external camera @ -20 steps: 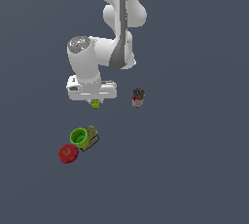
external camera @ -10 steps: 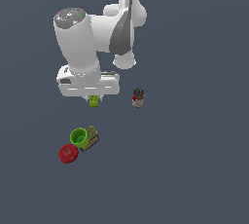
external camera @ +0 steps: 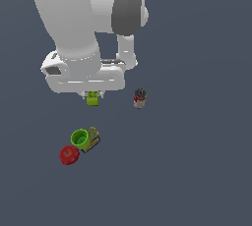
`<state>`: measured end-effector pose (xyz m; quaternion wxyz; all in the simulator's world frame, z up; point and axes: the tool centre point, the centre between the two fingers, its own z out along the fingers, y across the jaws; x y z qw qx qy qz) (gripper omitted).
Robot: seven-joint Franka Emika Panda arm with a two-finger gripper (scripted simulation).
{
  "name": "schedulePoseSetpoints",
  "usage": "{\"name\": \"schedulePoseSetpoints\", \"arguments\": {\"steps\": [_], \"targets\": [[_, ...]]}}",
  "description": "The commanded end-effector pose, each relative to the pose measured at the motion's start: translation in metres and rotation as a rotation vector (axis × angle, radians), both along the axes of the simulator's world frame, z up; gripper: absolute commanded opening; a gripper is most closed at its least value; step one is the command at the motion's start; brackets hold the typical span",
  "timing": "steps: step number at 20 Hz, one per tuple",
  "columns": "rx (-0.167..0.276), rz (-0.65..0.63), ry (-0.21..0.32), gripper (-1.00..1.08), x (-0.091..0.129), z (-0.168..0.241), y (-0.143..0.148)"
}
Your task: Pick up a designated object from a clutter of objects.
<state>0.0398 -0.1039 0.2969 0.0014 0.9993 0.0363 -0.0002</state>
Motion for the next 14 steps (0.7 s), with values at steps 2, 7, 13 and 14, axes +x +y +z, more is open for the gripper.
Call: {"name": "schedulePoseSetpoints", "arguments": {"steps": [2, 7, 13, 14], "targets": [[0.001, 0.0, 0.0, -1.0, 0.015, 0.024, 0.005], [0.001, 0.0, 0.0, -1.0, 0.034, 0.053, 0.01], [0.002, 0.001, 0.0, -1.0, 0.055, 0.084, 0.016], [0.002, 0.001, 0.0, -1.0, 0.058, 0.088, 0.016]]}}
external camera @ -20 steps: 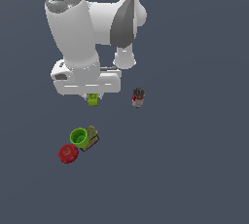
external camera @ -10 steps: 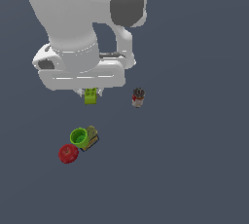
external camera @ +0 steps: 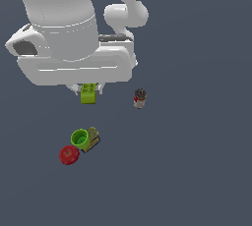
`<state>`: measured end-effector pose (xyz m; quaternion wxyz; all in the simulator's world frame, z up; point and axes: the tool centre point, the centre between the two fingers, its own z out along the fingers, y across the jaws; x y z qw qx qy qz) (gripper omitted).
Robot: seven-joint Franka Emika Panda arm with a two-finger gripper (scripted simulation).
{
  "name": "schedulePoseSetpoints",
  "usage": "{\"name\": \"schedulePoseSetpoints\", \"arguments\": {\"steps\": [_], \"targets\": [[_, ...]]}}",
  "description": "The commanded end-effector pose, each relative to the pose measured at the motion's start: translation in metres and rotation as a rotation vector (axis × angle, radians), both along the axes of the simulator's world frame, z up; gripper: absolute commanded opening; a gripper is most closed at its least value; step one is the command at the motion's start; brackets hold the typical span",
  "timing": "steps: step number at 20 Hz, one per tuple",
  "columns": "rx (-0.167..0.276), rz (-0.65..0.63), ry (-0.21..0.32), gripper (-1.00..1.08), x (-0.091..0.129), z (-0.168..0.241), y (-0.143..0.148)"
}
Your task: Pick up a designated object from a clutter of objects.
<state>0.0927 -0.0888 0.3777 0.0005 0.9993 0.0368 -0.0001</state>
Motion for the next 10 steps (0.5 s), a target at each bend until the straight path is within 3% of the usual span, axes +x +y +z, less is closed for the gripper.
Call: {"name": "schedulePoseSetpoints", "arguments": {"steps": [1, 10], "targets": [[0.0, 0.0, 0.0, -1.0, 0.008, 0.012, 0.002], [0.001, 0.0, 0.0, -1.0, 0.027, 0.038, 0.007]]}}
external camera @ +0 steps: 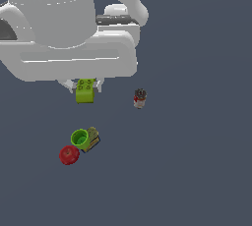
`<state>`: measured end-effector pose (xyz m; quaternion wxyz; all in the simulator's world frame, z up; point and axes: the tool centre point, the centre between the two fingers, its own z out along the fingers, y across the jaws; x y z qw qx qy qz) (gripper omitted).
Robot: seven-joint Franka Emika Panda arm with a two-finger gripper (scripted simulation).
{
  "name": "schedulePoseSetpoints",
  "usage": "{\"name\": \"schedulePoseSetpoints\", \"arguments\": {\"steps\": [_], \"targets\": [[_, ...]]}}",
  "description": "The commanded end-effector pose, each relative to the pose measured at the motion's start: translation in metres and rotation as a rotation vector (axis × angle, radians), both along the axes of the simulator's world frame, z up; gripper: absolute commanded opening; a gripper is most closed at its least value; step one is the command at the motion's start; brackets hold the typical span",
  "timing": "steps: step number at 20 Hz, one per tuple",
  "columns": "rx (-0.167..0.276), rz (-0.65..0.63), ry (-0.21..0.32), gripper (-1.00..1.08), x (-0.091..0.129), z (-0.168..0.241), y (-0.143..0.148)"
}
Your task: Pick up a designated object from a clutter of objects.
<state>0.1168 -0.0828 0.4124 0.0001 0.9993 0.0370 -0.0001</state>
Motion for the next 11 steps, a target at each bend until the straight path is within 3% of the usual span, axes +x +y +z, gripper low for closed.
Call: {"name": "schedulePoseSetpoints", "arguments": {"steps": [1, 11], "targets": [[0.0, 0.0, 0.0, -1.0, 0.0038, 0.0055, 0.0008], [0.0, 0.0, 0.0, -1.0, 0.0096, 0.0125, 0.0018]]}}
